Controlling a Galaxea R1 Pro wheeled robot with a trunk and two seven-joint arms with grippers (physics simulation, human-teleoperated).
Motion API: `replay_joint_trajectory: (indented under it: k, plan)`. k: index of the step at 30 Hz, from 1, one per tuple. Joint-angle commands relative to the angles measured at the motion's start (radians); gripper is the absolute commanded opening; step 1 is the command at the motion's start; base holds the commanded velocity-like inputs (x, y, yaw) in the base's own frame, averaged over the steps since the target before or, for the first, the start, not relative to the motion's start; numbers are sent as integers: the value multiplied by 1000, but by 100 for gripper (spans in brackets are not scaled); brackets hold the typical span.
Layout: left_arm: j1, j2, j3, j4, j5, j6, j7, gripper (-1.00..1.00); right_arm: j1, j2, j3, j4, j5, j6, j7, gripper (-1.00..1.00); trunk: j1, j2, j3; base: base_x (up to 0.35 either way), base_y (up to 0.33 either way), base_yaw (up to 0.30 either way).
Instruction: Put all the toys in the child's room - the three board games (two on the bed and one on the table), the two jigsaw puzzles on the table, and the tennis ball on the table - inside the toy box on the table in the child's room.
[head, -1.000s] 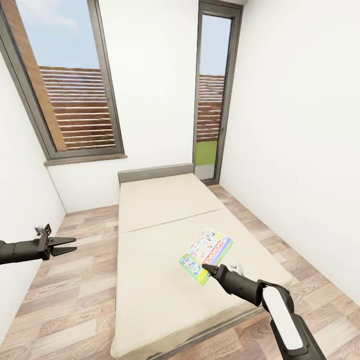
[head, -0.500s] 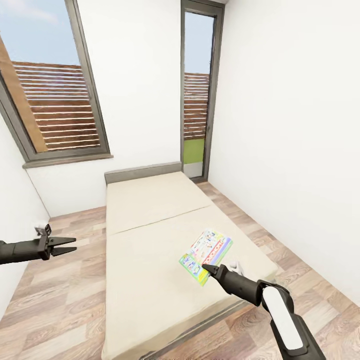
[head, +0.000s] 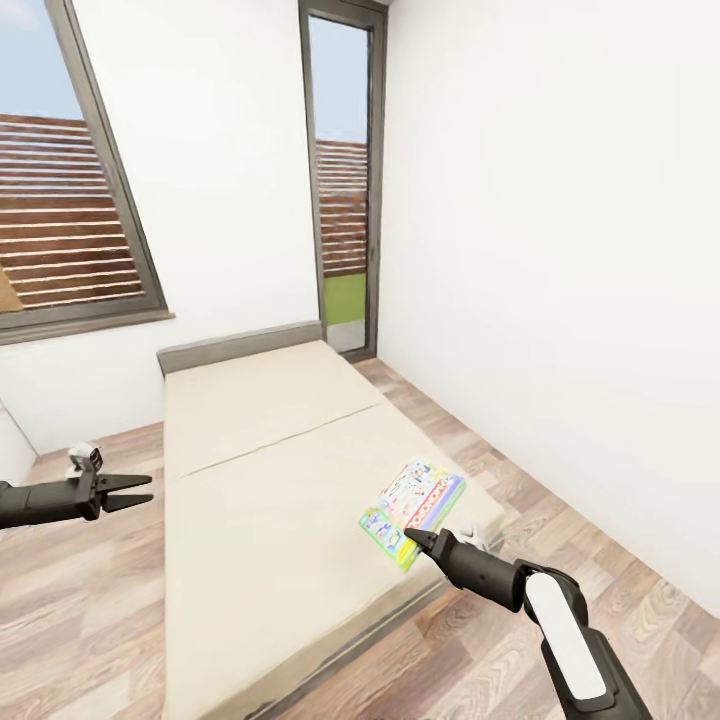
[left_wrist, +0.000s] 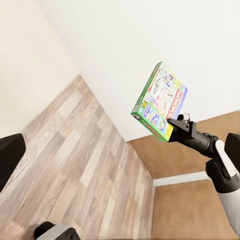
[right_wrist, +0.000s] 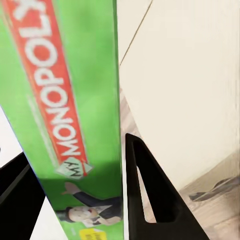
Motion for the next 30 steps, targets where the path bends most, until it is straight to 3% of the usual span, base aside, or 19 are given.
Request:
replay_joint_trajectory:
  k: [1,17,30]
  plan:
    - [-1,2,-7,0,4,11,-5,100,-1,1,-3,0,5,6,10,-100,1,-2,-3,-3,-182,-255]
    - [-1,2,-7,0,4,11,-5,100,-1,1,-2,0,5,6,10,-100,1,-2,-13,0,-230,-255]
    - [-1,2,-7,0,4,11,-5,100,-1,1,-2,0,5,6,10,-100,1,-2,-21,0,-28,-255]
